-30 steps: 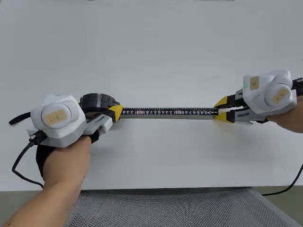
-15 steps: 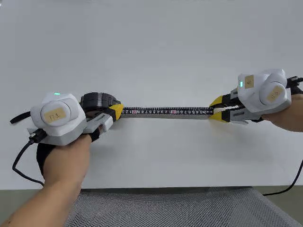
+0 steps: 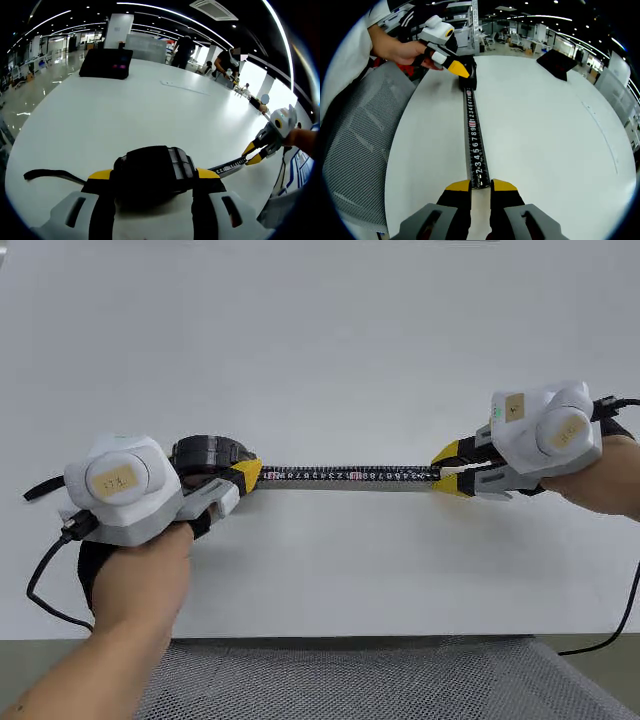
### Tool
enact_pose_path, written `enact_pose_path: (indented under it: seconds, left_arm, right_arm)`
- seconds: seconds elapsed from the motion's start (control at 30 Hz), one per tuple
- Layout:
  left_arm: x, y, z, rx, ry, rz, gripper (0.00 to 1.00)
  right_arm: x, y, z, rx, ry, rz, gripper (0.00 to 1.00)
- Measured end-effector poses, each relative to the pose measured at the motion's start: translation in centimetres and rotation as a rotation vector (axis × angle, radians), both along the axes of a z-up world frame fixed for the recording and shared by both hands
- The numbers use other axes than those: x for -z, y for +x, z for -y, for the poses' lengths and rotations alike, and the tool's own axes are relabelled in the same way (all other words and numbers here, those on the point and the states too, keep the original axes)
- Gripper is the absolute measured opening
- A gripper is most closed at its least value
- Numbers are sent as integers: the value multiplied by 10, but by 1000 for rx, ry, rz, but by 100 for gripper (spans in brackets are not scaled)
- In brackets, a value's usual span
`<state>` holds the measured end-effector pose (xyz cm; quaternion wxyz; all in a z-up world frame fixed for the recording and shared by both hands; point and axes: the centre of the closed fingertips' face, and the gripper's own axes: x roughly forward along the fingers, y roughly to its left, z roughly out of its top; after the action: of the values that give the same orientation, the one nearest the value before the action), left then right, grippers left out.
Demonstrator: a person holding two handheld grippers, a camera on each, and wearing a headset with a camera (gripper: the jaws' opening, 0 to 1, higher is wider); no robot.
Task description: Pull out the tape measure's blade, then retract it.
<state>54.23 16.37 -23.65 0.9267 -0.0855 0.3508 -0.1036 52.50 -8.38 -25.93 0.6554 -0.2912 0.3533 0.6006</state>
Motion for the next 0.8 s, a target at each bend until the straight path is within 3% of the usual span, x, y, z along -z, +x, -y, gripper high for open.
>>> enact_pose_path:
  seconds: [0.8]
  left_arm:
    - [1, 0, 0, -3, -11, -8, 57]
  right_arm:
    - [-2, 0, -28, -4, 53, -28, 10]
